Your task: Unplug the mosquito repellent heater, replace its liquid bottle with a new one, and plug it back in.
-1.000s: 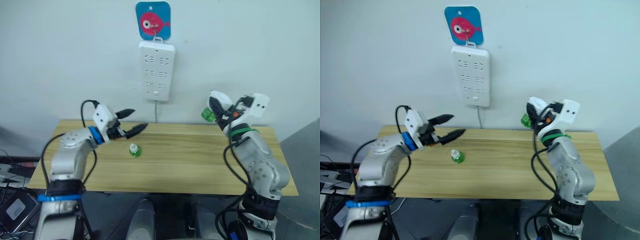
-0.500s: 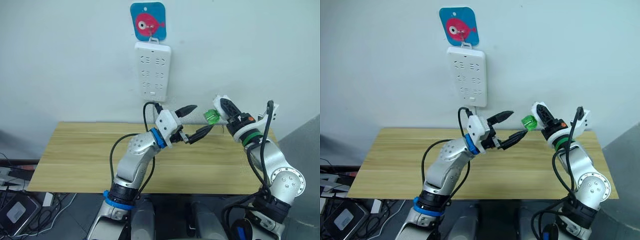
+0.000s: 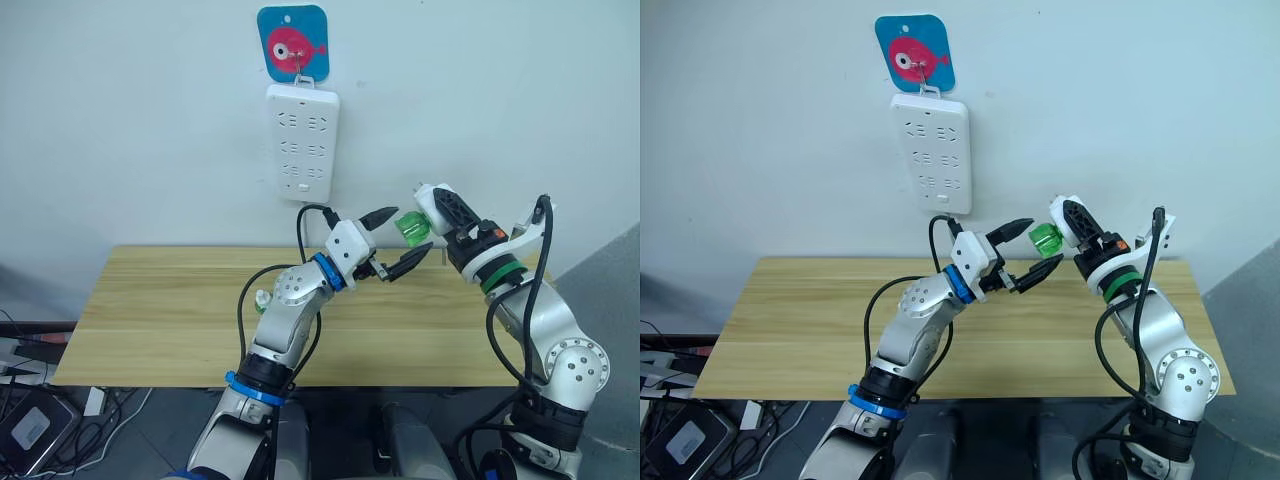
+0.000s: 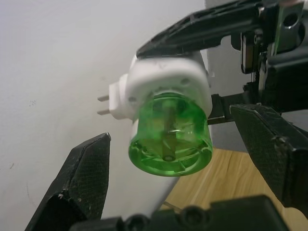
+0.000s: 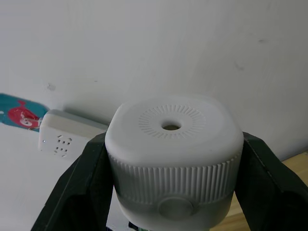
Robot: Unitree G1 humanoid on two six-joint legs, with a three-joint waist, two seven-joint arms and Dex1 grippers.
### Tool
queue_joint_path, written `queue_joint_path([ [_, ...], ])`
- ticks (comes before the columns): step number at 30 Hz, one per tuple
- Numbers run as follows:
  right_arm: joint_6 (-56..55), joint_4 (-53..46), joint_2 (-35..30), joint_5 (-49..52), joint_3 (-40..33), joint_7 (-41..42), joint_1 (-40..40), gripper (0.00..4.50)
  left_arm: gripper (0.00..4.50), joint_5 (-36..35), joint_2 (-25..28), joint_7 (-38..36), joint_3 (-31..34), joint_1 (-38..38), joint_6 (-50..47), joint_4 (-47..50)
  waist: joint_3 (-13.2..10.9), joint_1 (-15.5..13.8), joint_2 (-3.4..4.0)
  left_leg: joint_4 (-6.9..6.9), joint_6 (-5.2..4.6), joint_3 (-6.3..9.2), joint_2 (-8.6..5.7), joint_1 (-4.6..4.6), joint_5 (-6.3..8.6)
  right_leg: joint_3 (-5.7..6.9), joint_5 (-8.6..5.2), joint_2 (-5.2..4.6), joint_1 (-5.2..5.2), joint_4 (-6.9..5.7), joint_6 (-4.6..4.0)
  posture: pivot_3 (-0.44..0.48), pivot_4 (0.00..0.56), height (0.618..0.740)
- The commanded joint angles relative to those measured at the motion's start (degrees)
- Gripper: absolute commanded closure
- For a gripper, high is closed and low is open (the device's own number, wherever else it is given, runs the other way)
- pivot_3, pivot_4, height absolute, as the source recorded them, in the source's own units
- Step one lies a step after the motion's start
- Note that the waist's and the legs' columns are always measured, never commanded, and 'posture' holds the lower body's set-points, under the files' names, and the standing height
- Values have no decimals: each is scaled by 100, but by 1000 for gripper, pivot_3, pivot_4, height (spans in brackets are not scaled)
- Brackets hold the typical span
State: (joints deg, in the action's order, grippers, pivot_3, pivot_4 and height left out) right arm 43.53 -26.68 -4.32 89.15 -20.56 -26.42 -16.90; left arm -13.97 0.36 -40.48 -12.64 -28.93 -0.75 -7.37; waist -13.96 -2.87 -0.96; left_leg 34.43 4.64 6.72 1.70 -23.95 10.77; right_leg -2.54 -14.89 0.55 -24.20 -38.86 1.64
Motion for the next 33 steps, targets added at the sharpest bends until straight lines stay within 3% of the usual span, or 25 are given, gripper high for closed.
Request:
queue_joint_path([
  [1, -247, -393, -177, 351, 158, -12, 54, 1524, 10, 5, -94, -3, -31, -99, 179, 49, 0, 0, 0, 1, 0, 0, 0, 0, 0, -1, 0, 0, 0, 0, 0, 226, 203, 740],
  [6, -501, -418, -396, 510, 364, -31, 127, 1524, 10, 10, -119, 3, -26, -126, 235, -14, 0, 4, 0, 2, 0, 1, 0, 2, 0, 0, 0, 1, 0, -1, 0, 217, 205, 740],
  [10, -678, -412, -529, 579, 480, -44, 142, 1524, 811, -27, -123, 29, 1, -82, 220, 15, 0, 5, 0, 4, 0, 1, 0, 0, 0, -1, 0, 1, 0, 0, 0, 216, 205, 740],
  [13, -781, -405, -620, 610, 556, -35, 158, 1524, 1822, -53, -124, 34, 7, -70, 197, 57, 0, 3, 0, 4, 0, 1, 0, 0, 0, -1, 0, 1, 0, 0, 0, 217, 204, 740],
  [15, -851, -400, -667, 628, 599, -31, 169, 1524, 2227, -55, -121, 23, -5, -55, 191, 77, 0, 4, 0, 4, 0, 1, 0, 0, 0, -1, 0, 1, 0, 0, 0, 218, 203, 740],
  [22, -955, -396, -843, 645, 714, 23, 217, 1524, 2226, -52, -107, -3, -16, -54, 188, 83, 0, 3, 0, 6, 0, 1, 0, 0, 0, -1, 0, 1, 1, -1, 1, 213, 202, 740],
  [26, -831, -434, -1115, 901, 800, 139, 292, 182, 2226, -102, 47, -273, 6, -160, 223, 14, 0, 5, 0, 7, 0, 1, 0, 0, 0, -2, 0, 1, 2, -1, 1, 212, 202, 740],
  [27, -742, -395, -1278, 1071, 798, 193, 293, 47, 2226, -135, 124, -443, 6, -209, 249, -39, 0, 6, 0, 7, 0, 1, 0, 1, 0, -1, 0, 1, 2, -1, 1, 207, 200, 740],
  [33, 289, 147, -2715, 2370, 675, 785, 226, 47, 2226, -411, 686, -1853, -49, -497, 508, -474, 0, 0, 0, 17, -1, 0, -1, -2, 0, -1, 0, 2, 6, 0, -1, 201, 205, 740],
])
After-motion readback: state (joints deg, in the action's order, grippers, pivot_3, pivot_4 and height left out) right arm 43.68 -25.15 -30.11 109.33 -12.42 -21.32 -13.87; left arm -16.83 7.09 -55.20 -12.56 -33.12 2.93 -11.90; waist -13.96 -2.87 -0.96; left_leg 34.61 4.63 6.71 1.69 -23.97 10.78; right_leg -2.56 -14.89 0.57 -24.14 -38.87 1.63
